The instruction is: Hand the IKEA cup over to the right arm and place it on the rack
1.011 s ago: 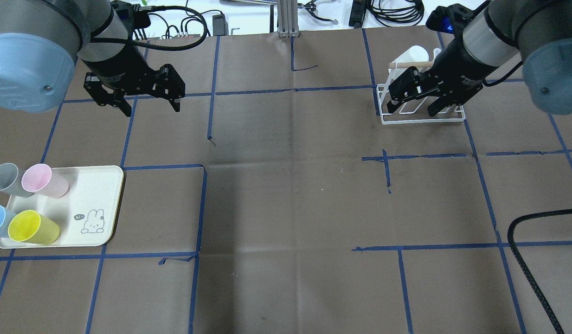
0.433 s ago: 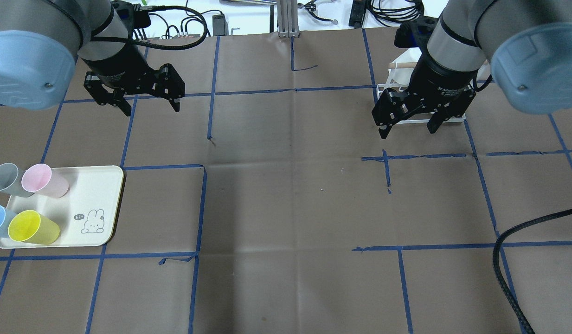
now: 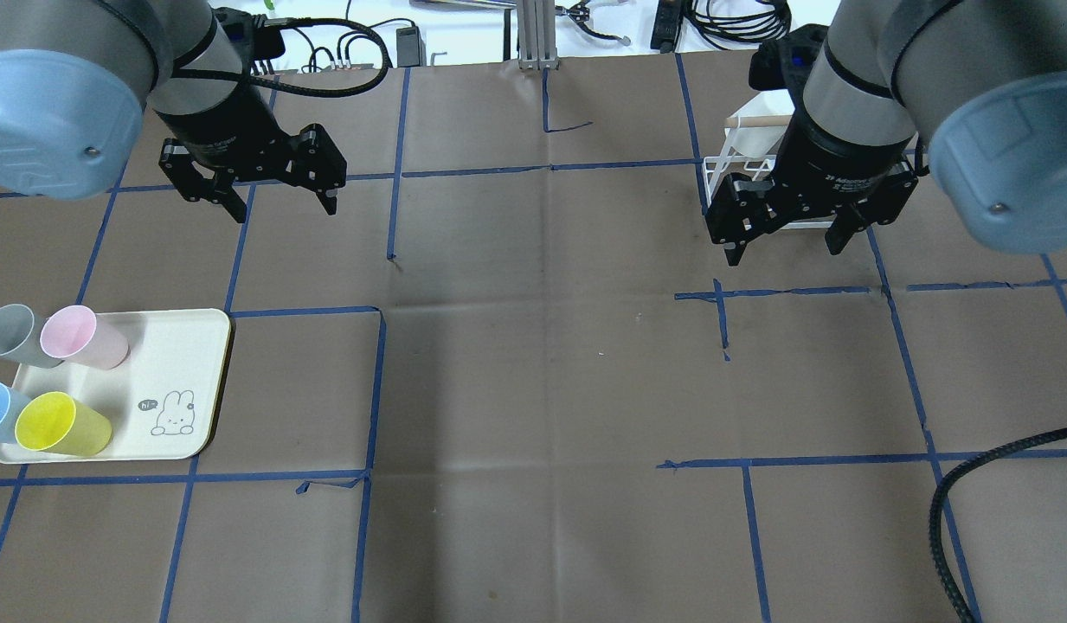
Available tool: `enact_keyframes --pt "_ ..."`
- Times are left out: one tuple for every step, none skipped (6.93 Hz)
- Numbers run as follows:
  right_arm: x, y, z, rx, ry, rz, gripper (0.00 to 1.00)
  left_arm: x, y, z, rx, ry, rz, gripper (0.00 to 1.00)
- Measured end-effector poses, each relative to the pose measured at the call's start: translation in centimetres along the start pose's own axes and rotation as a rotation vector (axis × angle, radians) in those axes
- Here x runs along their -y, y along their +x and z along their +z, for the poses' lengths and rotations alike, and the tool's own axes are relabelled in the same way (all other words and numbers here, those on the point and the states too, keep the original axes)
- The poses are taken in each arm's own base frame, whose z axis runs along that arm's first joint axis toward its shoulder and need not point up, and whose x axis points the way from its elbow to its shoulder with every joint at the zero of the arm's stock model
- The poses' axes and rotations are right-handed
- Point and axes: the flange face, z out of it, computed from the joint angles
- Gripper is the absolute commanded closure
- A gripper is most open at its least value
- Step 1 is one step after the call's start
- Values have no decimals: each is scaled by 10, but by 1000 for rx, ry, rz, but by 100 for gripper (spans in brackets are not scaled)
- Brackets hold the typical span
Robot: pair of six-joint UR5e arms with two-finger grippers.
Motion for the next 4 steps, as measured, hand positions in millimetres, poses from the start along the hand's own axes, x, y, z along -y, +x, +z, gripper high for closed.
enact_keyframes --pt "-1 0 -1 -1 5 5 0 0 0 1 0 -5 0 0" --pt "-1 -1 -1 3 6 7 0 0 0 1 0 -6 0 0" --pt "-1 -1 -1 6 6 5 0 0 0 1 0 -5 0 0" --pt "-1 -2 -1 9 7 3 0 1 0 0 -1 -4 0 0"
